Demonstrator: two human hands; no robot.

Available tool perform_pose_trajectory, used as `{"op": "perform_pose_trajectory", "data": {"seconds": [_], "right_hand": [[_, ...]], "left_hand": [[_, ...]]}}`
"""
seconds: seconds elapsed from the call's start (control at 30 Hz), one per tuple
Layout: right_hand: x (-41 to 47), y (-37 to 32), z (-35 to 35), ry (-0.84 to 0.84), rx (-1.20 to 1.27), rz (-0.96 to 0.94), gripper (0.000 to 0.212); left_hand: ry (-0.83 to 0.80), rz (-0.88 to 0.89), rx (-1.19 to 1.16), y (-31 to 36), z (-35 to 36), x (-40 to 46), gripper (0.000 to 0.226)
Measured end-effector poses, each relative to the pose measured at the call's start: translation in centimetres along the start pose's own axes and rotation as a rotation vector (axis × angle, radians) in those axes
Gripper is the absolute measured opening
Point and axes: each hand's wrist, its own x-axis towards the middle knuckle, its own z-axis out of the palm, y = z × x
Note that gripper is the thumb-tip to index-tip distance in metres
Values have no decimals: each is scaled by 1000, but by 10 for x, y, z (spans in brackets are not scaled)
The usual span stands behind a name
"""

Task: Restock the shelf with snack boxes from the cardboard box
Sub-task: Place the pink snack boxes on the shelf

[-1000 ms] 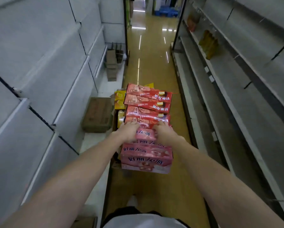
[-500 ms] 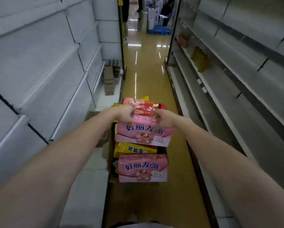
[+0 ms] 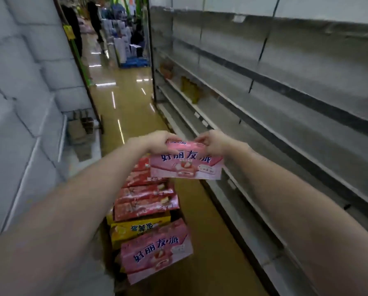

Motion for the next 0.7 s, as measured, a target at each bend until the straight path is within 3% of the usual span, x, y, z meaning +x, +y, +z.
{"op": "perform_pose_trajectory", "data": {"seconds": [0.2, 0.43, 0.7], "right_hand": [[-60, 62, -53, 109, 21, 193, 55], [-157, 128, -95, 349, 110, 424, 49], [-252, 162, -116, 524, -184, 612, 44]], "left_hand": [[76, 270, 105, 81, 0, 58, 53], [185, 554, 174, 197, 5, 115, 42], [208, 787, 219, 312, 21, 141, 42]]}}
